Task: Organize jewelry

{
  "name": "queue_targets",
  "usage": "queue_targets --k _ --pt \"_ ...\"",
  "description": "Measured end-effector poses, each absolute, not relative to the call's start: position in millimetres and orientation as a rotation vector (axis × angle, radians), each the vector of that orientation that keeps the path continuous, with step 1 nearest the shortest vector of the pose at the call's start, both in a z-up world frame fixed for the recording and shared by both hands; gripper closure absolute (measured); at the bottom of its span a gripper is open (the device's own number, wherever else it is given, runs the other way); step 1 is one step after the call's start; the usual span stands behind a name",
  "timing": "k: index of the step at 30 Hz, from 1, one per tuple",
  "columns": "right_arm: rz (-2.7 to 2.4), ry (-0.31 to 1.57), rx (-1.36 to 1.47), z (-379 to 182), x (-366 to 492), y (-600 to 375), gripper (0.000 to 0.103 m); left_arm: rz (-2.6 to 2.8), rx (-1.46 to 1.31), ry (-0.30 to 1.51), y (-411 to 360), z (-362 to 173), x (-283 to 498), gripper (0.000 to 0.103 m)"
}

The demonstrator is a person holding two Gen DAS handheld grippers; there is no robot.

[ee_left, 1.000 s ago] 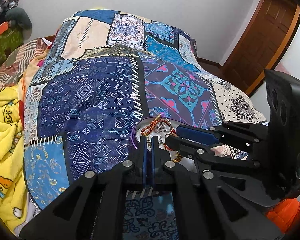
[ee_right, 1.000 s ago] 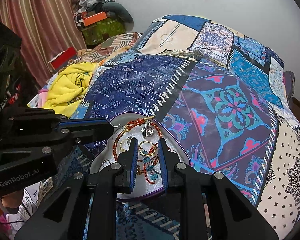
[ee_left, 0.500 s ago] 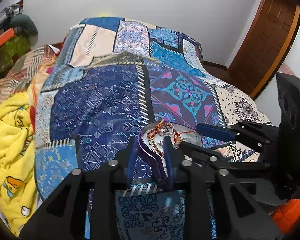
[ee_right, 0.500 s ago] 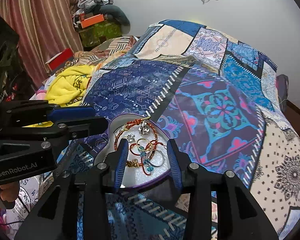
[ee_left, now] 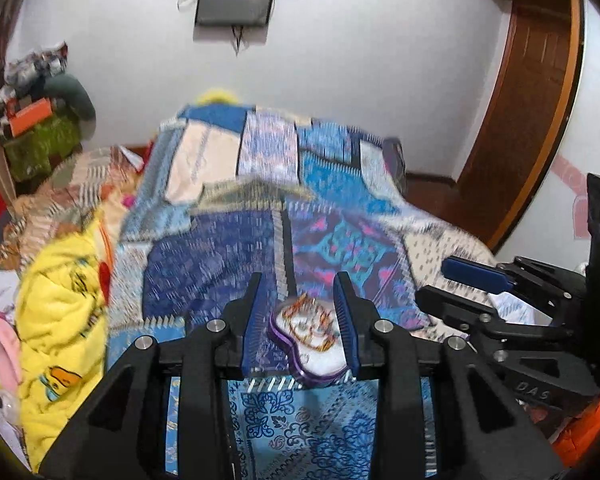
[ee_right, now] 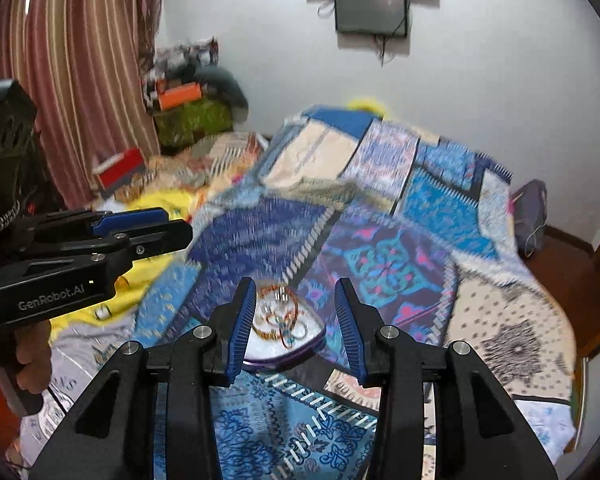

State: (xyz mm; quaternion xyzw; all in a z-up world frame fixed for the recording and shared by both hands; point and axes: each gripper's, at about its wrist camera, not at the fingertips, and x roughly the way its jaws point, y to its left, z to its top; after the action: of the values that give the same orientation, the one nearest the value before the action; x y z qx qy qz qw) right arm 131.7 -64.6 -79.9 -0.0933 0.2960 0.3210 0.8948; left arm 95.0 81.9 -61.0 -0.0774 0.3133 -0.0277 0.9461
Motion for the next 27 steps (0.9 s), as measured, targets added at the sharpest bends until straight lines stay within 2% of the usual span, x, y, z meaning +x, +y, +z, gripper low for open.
queue_targets --k 9,14,19,22,26,27 --pt "0.666 0.338 -0.064 5.1 64.6 -101.6 0.065 -0.013 -0.101 0.335 62.9 23.3 16.0 0.064" --pt "0.629 0.176 -0.053 30.1 24.7 -110.1 0.038 0.007 -0.093 0.204 56.0 49.0 -24.8 0.055" --pt "0.579 0.110 -0.055 33.6 7.7 -107.0 0.021 0.046 -0.083 0.122 50.7 59.1 -52.8 0.027" --pt "0.558 0.106 -0.040 31.1 7.3 -105.7 0.015 0.080 -0.072 0.101 50.4 59.9 -62.3 0.014" --pt "0.522 0.099 -0.030 29.1 4.1 -107.0 0.003 0.090 -0.072 0.106 49.5 57.6 -65.2 0.012" --pt "0.510 0.097 -0.028 28.6 5.7 -105.9 0.002 0.093 -0.075 0.109 49.9 56.8 -65.0 0.012"
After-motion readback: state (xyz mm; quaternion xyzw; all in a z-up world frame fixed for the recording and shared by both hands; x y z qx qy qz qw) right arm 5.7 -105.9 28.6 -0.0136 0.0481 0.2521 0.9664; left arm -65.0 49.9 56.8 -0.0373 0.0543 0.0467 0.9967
